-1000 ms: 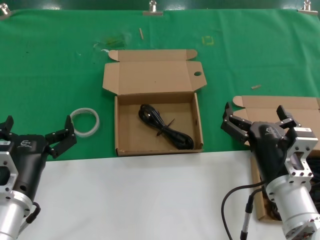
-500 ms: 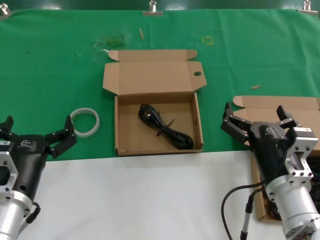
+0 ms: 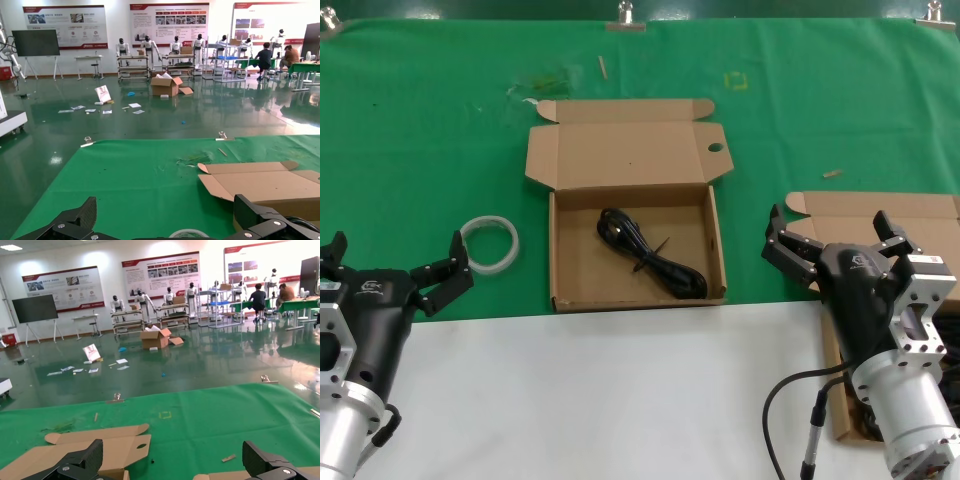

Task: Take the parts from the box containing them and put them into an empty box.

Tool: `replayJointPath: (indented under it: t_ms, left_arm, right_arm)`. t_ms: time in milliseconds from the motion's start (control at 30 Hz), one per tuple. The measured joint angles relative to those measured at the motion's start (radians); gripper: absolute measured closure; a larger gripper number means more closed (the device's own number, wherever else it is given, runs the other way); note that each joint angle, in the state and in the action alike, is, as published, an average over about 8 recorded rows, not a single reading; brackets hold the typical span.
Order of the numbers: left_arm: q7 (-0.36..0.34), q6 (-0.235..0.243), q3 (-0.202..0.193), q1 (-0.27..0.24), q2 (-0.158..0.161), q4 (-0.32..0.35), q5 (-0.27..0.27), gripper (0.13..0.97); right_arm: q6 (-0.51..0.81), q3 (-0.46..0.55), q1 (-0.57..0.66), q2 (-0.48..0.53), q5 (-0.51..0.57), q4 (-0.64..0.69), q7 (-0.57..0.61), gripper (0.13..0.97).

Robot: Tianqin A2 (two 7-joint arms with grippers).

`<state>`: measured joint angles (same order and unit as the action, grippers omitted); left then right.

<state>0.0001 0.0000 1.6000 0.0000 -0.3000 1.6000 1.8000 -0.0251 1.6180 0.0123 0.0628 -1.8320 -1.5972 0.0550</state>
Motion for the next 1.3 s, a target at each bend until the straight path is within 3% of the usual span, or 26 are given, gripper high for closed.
replayJointPath:
  t_ms: [1300]
  left_arm:
    - [0.000,0.000,0.000,0.000,0.000,0.000,0.000,0.132]
  right_arm:
    - [0.000,0.000,0.000,0.000,0.000,0.000,0.000,0.129]
